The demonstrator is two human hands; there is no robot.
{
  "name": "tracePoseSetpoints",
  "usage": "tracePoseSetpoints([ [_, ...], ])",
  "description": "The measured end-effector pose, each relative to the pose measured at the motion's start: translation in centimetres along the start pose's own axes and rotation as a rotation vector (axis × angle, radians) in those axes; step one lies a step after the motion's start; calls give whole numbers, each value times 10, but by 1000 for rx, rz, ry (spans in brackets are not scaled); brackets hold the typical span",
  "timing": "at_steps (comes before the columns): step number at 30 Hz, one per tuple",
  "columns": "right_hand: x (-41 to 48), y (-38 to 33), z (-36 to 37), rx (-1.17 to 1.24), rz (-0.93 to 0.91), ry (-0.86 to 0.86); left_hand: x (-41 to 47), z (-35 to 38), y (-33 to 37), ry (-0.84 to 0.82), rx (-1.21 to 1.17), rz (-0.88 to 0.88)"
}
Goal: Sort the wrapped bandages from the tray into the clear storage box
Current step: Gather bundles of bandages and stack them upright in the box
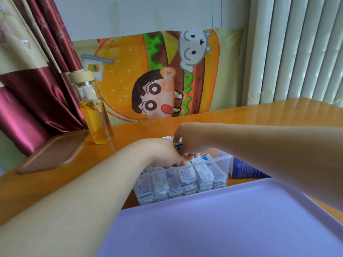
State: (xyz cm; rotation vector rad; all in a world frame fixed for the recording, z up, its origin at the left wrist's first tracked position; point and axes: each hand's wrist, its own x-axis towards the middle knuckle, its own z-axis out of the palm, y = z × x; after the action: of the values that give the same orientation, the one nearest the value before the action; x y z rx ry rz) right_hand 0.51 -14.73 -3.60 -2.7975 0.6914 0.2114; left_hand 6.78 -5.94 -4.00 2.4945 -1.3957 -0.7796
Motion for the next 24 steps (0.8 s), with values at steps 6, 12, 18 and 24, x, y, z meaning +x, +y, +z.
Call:
tracePoseSetpoints([
  [6, 3, -4, 4, -272, -48, 66, 1, 2, -5, 22, 191, -45],
  [12, 7, -6, 9, -418, -83, 36, 2, 2, -7, 27, 311, -19],
  [18, 2, -6, 9, -426, -100, 66, -2, -2, -3, -29, 407, 13],
  [24, -5, -7, 4, -420, -83, 95, -6, -4, 1, -70, 399, 34],
])
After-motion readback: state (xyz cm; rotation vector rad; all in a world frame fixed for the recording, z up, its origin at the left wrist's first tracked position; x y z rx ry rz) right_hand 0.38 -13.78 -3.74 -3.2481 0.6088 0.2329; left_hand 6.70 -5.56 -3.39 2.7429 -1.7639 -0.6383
